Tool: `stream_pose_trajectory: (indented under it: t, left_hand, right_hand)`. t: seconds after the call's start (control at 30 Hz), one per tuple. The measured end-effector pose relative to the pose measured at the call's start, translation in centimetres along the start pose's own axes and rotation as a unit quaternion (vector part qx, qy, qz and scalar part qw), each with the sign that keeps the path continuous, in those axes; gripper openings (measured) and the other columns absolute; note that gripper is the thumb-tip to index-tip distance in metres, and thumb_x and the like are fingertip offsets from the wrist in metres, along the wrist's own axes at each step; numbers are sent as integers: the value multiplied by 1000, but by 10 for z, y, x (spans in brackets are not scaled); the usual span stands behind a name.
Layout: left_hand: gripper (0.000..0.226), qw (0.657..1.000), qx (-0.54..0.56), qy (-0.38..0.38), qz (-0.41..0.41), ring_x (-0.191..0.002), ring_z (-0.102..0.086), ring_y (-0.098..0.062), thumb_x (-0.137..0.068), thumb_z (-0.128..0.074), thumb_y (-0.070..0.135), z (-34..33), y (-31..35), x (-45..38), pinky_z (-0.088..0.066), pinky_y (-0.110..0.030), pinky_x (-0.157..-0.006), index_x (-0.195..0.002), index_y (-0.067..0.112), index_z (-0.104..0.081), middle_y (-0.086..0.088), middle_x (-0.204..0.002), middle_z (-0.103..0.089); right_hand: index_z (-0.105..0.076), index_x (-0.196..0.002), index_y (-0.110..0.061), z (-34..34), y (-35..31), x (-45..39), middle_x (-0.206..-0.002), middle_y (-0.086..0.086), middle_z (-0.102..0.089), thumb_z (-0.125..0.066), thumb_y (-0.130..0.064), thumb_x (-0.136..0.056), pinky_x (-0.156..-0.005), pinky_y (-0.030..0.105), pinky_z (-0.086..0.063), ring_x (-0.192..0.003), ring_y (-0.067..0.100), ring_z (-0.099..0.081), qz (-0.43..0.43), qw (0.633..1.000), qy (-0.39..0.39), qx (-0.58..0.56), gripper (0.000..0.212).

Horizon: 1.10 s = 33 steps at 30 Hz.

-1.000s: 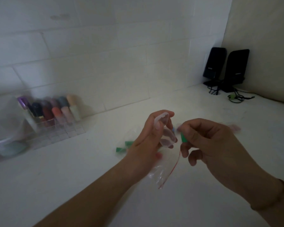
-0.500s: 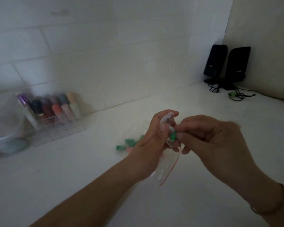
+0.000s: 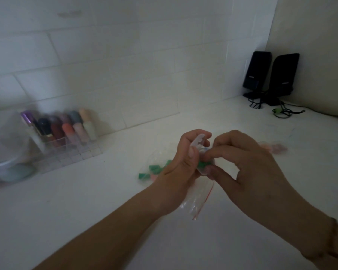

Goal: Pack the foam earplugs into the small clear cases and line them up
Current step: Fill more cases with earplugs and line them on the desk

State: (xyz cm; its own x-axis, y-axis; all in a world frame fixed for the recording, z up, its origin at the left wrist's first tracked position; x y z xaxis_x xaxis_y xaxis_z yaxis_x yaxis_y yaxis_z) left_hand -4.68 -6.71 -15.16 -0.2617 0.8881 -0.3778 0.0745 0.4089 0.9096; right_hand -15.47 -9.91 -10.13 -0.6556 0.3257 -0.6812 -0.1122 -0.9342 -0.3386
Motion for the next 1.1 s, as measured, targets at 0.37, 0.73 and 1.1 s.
stream_pose_trajectory:
  t: [0.37, 0.73, 1.1]
  left_hand:
    - [74, 998, 54, 34, -20, -63, -57, -1, -61, -69, 74, -10, 7, -7, -51, -19, -58, -106, 20, -44, -1, -102, -45]
    - [65, 988, 153, 20, 29, -79, -56, -24, -68, -79, 48, 7, 25, 2, -48, -35, -70, -115, 12, -52, -13, -110, -50]
    - [31, 934, 221, 272, 65, -65, -51, -20, -98, -37, 34, 71, 2, 1, -41, -32, -66, -105, 12, -58, -6, -87, -56]
  right_hand:
    - [-74, -91, -20, 7, -13, 3, -87, -8, -71, -64, -30, -87, -68, 41, -48, -80, 17, -59, 55, 996, 53, 41, 15]
    - [-70, -83, -18, 34, -7, -2, -75, -15, -63, -63, -28, -85, -63, 10, -38, -65, 4, -53, 20, 994, 76, -71, 12]
    - [-53, -129, -48, -36, 25, 27, -138, -34, -46, -26, -62, -86, -95, 18, -48, -117, -21, -44, 51, 953, -291, 63, 52]
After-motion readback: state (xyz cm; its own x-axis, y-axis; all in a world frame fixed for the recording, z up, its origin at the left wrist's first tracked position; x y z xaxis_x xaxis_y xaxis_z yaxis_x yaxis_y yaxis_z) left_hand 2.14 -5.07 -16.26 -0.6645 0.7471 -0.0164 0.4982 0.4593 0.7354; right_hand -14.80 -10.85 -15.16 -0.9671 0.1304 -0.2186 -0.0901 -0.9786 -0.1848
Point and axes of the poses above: each hand's wrist, its own x-axis away from the middle knuckle, its own z-axis out of the back of the hand, y = z × x, the point moved 8 cm from there along -x, towards the middle knuckle
